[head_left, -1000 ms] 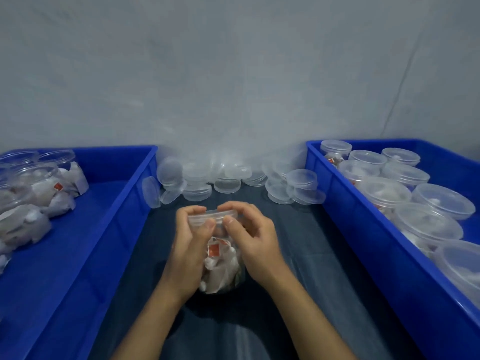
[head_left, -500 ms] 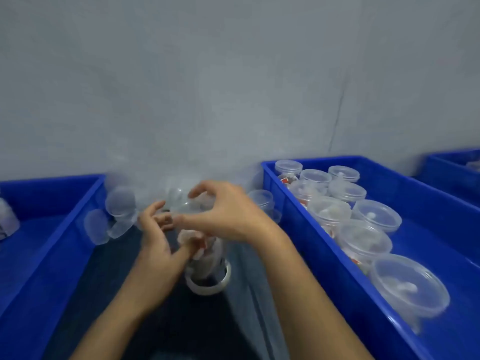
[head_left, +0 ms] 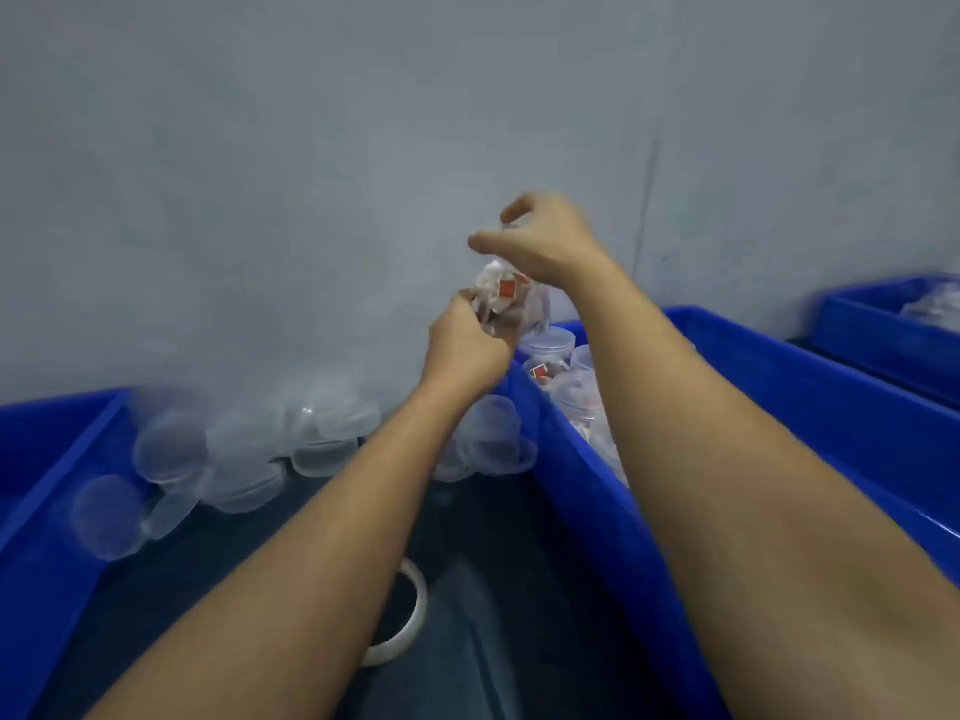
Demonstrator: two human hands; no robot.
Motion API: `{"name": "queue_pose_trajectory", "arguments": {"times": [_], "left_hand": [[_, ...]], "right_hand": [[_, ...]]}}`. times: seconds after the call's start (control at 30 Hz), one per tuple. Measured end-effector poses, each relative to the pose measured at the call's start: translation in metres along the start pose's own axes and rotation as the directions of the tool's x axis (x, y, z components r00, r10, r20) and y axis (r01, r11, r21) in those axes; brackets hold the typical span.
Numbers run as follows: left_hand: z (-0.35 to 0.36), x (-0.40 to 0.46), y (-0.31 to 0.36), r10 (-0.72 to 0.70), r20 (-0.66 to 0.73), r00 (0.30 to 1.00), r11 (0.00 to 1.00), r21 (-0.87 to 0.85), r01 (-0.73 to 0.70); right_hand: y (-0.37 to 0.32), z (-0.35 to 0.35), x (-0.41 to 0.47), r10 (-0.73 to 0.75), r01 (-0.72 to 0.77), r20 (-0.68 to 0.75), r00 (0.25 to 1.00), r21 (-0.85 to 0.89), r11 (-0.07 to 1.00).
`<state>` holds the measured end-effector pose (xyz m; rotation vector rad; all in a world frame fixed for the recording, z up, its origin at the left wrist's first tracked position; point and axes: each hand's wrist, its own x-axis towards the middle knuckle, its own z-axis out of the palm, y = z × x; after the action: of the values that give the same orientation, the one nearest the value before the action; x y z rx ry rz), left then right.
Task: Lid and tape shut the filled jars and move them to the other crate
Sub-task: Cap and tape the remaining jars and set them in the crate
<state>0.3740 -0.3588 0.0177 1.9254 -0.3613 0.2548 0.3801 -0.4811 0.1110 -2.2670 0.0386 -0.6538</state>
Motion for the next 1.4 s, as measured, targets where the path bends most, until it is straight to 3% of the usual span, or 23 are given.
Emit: {"name": "queue_pose_trajectory", "arguments": {"times": [0.3,0.47,0.6,0.77,0.9,0.97,1.07,1.17,1.27,1.4], "left_hand": [[0.052,0.062,-0.022,-0.059,0.284,0.957,0.996,0.076,0.038],[0.059,0.060,-0.038,-0.064,0.311,0.948,0.989,0.145,0.020],[0.053,0.056,-0.041,-0.110,0.331,0.937,0.987,0.146,0.064],[0.034,0.039,-0.039,-0.102,0.243,0.964,0.988,0.134,0.071],[-0.005,-0.004,-0.055,-0.119,0.108,0.987,0.992,0.063,0.112],[-0.034,-0.031,-0.070,-0.165,0.049,0.985,0.985,0.063,0.162],[-0.084,-0.088,-0.100,-0.225,-0.047,0.973,0.969,0.097,0.228],[-0.126,-0.158,-0.131,-0.254,-0.178,0.951,0.948,0.146,0.281],[-0.157,-0.212,-0.156,-0.304,-0.311,0.900,0.935,0.082,0.344],[-0.184,-0.238,-0.175,-0.411,-0.397,0.821,0.911,-0.223,0.348]], "right_hand": [[0.086,0.014,0.048,0.094,-0.093,-0.110,0.989,0.014,0.996],[0.109,0.019,0.049,0.117,-0.113,-0.071,0.991,0.062,0.992],[0.105,0.016,0.043,0.106,-0.108,-0.061,0.992,-0.033,0.994],[0.075,0.020,0.026,-0.032,-0.026,-0.250,0.968,-0.225,0.974],[0.035,0.052,-0.009,-0.264,0.185,-0.297,0.918,-0.269,0.945],[0.019,0.080,-0.032,-0.342,0.286,-0.202,0.918,-0.262,0.922],[0.004,0.133,-0.076,-0.265,0.310,0.249,0.931,-0.166,0.936],[0.006,0.187,-0.131,-0.175,0.340,0.603,0.778,-0.169,0.925],[0.013,0.227,-0.180,-0.134,0.405,0.679,0.721,-0.256,0.878],[0.012,0.249,-0.204,-0.142,0.446,0.593,0.793,-0.406,0.798]]}}
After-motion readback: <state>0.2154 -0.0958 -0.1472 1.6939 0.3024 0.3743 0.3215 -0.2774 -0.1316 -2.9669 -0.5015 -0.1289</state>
